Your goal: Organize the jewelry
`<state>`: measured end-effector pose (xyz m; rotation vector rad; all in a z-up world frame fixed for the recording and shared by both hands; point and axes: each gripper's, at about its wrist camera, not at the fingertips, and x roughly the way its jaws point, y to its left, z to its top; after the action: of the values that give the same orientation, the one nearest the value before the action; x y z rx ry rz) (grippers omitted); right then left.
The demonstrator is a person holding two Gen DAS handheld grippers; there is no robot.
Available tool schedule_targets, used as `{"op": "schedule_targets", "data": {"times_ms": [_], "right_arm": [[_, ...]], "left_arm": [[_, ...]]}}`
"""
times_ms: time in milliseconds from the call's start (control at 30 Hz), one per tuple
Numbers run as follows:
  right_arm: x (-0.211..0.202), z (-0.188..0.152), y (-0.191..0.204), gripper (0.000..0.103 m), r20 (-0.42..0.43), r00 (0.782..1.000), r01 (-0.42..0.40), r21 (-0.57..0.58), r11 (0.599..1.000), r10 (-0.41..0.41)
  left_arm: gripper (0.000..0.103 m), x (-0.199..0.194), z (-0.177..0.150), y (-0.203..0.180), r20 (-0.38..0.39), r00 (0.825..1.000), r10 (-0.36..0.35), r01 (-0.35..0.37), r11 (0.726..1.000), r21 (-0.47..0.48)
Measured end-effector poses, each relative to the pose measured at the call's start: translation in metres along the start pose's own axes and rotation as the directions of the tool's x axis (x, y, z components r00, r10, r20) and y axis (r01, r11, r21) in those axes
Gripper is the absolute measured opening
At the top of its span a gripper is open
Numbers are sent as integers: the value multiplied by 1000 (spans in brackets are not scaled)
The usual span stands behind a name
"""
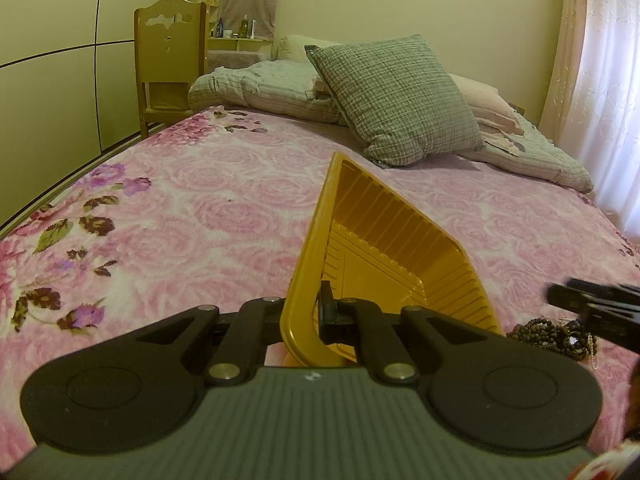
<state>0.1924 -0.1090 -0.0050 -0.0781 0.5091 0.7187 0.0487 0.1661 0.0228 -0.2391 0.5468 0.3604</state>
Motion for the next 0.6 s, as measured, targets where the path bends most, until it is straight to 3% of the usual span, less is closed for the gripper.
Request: {"op": "schedule_targets", "data": {"times_ms": [133, 333, 467, 600], "right_arm": [[-25, -16, -38, 38, -24, 993, 116, 54, 992, -115], [-53, -46, -78, 38, -86, 959, 276, 84, 958, -269], [-59, -62, -92, 38, -132, 943, 317, 96, 943, -304], [-61, -70, -94, 38, -144, 944, 311, 93, 946, -296]], "left_arm": [[6, 0, 0, 0, -1, 1000, 0, 0, 1000, -1], [6, 0, 0, -1, 0, 1000, 2, -2, 1000, 4], [6, 0, 0, -1, 1, 1000, 5, -5, 1000, 7], [6, 0, 0, -1, 1, 1000, 5, -5, 1000, 8]]}}
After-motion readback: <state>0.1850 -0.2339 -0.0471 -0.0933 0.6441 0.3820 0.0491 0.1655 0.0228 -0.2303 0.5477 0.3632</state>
